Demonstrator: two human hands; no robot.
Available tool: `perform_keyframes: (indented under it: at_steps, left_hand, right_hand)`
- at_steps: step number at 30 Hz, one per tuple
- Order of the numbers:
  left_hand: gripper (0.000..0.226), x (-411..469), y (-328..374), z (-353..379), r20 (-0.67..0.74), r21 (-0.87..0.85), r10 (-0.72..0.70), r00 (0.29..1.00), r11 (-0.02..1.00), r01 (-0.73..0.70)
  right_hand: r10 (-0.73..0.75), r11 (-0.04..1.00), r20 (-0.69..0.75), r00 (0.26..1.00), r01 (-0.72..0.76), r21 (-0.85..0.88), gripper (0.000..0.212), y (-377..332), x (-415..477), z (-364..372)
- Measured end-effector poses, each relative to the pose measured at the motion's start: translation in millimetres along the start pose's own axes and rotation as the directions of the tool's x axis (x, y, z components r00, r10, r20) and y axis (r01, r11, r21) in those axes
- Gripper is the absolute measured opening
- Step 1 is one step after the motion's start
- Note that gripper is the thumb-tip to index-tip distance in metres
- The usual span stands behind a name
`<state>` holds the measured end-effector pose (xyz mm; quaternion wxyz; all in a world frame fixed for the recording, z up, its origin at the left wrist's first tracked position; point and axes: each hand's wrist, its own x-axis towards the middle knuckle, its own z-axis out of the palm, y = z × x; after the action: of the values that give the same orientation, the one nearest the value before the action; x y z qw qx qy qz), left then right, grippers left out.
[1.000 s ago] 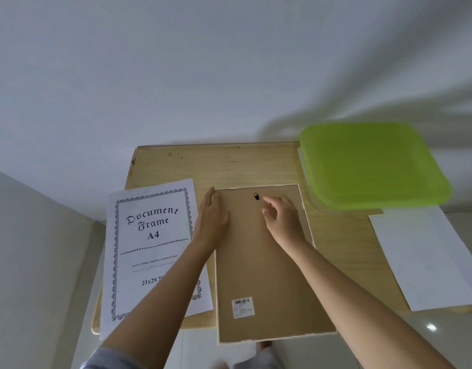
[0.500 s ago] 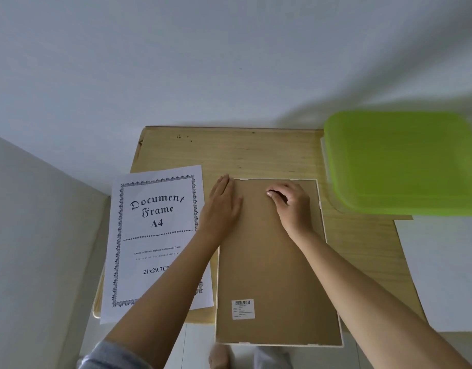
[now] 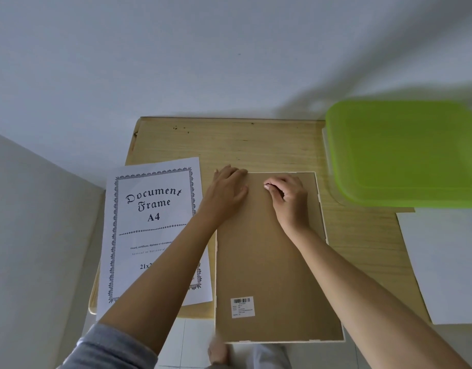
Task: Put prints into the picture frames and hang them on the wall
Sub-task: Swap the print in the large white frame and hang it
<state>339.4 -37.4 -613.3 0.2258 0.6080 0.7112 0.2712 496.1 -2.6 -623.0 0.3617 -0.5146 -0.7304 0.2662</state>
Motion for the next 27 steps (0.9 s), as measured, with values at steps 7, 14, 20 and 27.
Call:
perform_keyframes:
  at_steps: [7,14,20,27]
  left_hand:
    - [0.034,10,0,8,0.011,-0.017,-0.008,1.0,1.0,0.009]
    - [0.028,15,-1,9,-0.014,-0.055,-0.015,1.0,0.998,0.014]
    - [0.023,15,4,8,-0.069,-0.079,-0.021,0.997,0.997,0.016]
    - [0.019,18,3,2,-0.094,-0.054,-0.032,0.995,0.998,0.027]
  right_hand:
    - [0.003,1.0,-0.027,1.0,-0.004,-0.016,0.014,1,2,0]
    - [0.01,1.0,-0.038,0.999,-0.01,-0.016,0.014,2,3,3]
    - [-0.004,1.0,-0.048,0.999,0.004,-0.009,0.013,0,5,1]
    - [-0.028,1.0,-0.042,0.999,0.027,-0.005,0.012,-4,7,6]
